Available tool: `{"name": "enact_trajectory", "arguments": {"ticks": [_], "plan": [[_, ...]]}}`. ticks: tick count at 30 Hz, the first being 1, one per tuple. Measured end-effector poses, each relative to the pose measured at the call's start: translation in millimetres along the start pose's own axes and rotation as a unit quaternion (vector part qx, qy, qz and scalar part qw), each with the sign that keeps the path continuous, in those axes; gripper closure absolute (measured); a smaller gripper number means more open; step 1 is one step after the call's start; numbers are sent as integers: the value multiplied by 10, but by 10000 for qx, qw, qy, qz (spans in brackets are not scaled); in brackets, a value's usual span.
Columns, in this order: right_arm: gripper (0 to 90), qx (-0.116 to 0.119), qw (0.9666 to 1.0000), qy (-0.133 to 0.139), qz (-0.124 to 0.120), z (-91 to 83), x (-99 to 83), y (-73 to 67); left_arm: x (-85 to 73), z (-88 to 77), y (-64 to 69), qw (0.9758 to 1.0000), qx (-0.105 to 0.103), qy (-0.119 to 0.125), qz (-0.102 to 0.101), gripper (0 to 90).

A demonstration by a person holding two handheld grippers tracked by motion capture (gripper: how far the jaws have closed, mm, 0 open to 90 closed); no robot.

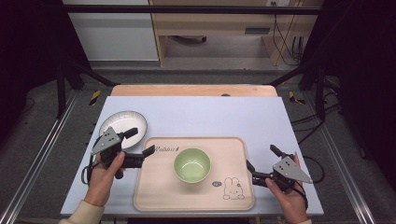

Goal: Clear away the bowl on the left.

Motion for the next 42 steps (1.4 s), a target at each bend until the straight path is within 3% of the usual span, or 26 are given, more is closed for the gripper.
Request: {"name": "enact_trajectory", "arguments": {"ticks": [17,29,42], "plan": [[24,5,10000,-12,-12,8,-2,2,-28,-227,-298,9990,434,34,40,42],[23,11,10000,-22,-8,6,-4,-3,-188,-330,-543,9969,779,-72,67,43],[24,13,10000,-15,-15,8,-4,-5,-380,-355,-668,9959,893,-145,-26,45]]}}
Point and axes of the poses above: each handheld gripper's, and its own axes: z roughly forward along the jaws, x roughly out of its top, y roughly to its right, the point moved 8 cm from there along z, roughly forward along the jaws, and after that the axes turned 1 degree about -x, right-handed, at the moved point
